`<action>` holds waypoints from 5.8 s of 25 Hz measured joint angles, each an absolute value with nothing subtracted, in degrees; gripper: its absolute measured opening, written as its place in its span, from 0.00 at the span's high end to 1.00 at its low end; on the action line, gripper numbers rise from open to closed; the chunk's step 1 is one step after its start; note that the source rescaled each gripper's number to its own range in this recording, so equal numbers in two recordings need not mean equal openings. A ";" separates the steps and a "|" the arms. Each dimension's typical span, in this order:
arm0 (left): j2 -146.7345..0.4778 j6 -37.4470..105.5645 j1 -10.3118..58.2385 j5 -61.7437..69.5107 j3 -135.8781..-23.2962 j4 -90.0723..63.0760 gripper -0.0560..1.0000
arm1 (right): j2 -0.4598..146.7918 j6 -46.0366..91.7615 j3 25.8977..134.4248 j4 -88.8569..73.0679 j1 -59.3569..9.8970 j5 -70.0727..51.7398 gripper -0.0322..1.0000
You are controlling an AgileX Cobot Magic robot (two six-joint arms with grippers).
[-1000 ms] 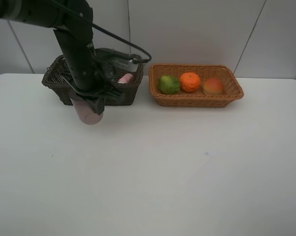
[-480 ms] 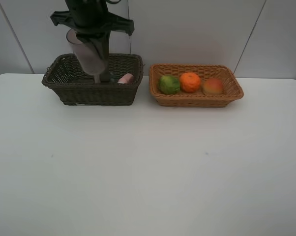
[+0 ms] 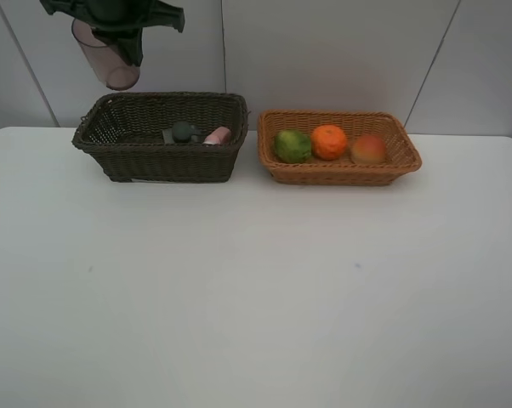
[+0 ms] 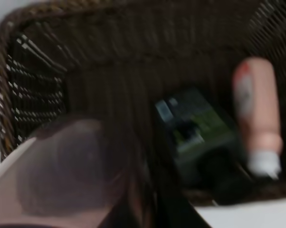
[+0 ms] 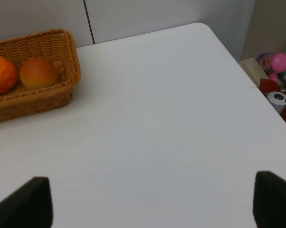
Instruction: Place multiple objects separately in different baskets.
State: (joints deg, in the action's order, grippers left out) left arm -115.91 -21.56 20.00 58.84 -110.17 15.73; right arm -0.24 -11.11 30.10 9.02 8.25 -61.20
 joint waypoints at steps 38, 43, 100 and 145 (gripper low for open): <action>-135.38 -17.36 16.13 45.39 -109.93 8.41 0.43 | -0.24 -11.11 30.10 9.02 8.25 -61.20 0.14; -134.96 -17.26 16.00 46.11 -109.93 7.83 0.03 | -0.24 -11.11 30.10 9.02 8.25 -61.20 0.14; -5.82 -12.98 23.55 62.45 -32.29 8.84 0.00 | -0.24 -11.11 30.10 9.02 8.25 -61.20 0.14; 0.33 -9.41 3.47 61.10 -29.04 3.93 0.00 | -0.24 -11.11 30.10 9.02 8.25 -61.20 0.14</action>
State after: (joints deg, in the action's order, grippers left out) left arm 0.33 -9.41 3.47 61.10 -29.04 3.93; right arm -0.24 -11.11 30.10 9.02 8.25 -61.20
